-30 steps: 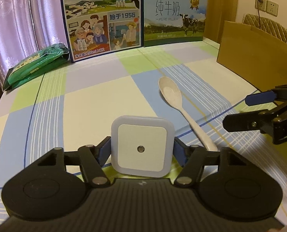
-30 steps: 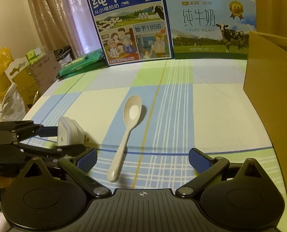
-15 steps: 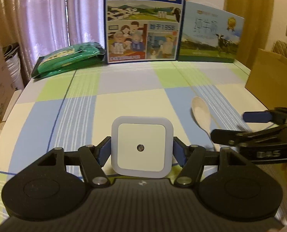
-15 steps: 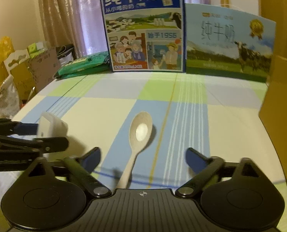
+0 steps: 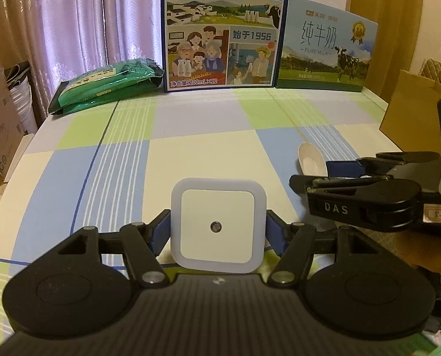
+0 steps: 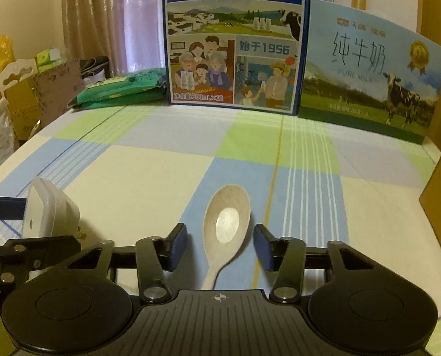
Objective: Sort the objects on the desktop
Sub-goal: 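Grasp the white night-light with the left tool while the right grasps the white spoon, then lift the night-light with the left tool while the right lifts the spoon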
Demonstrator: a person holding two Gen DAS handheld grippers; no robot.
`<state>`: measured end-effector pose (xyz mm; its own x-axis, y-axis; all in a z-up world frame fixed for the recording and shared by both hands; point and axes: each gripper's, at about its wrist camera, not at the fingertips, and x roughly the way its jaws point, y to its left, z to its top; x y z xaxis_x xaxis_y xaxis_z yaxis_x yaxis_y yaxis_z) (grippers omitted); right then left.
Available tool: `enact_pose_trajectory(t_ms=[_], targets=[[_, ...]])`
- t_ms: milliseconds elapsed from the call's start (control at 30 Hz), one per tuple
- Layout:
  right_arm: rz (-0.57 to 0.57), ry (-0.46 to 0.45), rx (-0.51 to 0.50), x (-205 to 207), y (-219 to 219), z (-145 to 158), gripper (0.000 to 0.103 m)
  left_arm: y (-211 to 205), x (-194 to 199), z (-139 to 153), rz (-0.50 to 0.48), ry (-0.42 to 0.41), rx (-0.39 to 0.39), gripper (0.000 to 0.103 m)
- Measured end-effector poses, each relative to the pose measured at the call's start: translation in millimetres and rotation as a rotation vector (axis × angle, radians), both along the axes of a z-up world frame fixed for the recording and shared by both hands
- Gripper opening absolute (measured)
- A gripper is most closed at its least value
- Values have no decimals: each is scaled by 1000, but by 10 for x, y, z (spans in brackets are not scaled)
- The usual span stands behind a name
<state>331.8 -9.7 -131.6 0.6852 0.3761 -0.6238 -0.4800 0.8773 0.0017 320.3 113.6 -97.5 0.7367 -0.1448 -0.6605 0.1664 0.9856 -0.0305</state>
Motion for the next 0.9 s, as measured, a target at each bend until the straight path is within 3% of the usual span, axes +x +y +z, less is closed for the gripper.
enact_pose_trajectory(t_ms=[100,400,667,900], targets=[[5,-18,-8,-24,28,-6,27,-5,2,-16,-4,5,3,62],[9,-15,-27,-204,-93,24,27,-69,-6,-24,-30,15,3,62],[-50,51,14,-590,-555,123,26,-299,-134,-5,-87,27,8,62],[-110,100,45,-1092,-1033,285,26,-687,-518,135,-167,37,-5,62]])
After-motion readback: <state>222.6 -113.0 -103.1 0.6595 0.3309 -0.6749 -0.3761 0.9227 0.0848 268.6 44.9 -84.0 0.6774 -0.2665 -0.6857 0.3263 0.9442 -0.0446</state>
